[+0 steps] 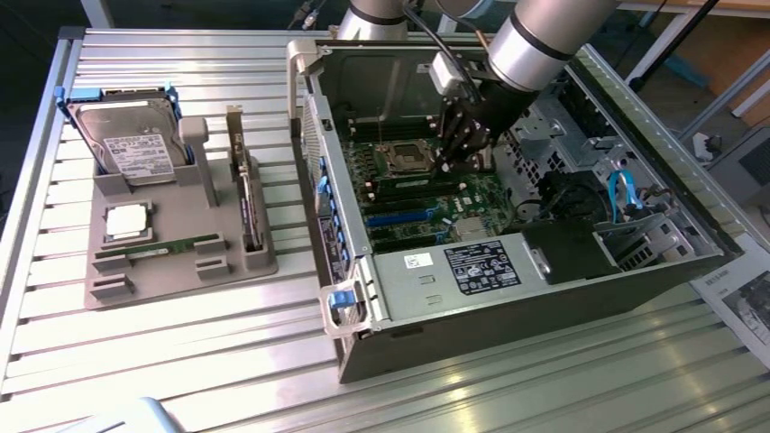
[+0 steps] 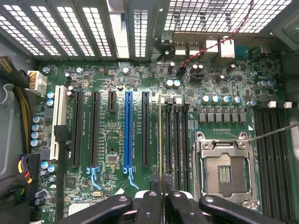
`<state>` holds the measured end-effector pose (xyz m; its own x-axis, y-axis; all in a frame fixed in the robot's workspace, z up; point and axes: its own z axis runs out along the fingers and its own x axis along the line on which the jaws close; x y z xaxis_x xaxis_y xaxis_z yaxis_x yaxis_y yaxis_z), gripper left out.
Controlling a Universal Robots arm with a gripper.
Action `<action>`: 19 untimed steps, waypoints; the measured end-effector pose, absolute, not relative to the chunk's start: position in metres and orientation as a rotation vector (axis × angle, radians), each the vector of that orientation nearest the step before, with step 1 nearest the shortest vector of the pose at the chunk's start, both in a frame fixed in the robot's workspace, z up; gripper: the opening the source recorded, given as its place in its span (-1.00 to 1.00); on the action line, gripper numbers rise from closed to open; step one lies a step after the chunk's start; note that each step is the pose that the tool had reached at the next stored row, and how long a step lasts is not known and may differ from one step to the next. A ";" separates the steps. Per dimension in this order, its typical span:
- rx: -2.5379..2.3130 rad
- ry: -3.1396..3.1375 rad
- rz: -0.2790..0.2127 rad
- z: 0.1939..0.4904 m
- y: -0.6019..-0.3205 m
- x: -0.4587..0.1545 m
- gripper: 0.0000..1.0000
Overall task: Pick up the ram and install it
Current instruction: 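Insert the ram into the slot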
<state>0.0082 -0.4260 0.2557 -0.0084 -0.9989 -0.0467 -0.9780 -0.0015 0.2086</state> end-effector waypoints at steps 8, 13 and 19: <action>2.126 -2.134 -0.279 0.256 -0.426 0.010 -0.76; 2.126 -2.134 -0.279 0.254 -0.426 0.013 -0.76; 2.127 -2.134 -0.278 0.248 -0.426 0.014 -0.76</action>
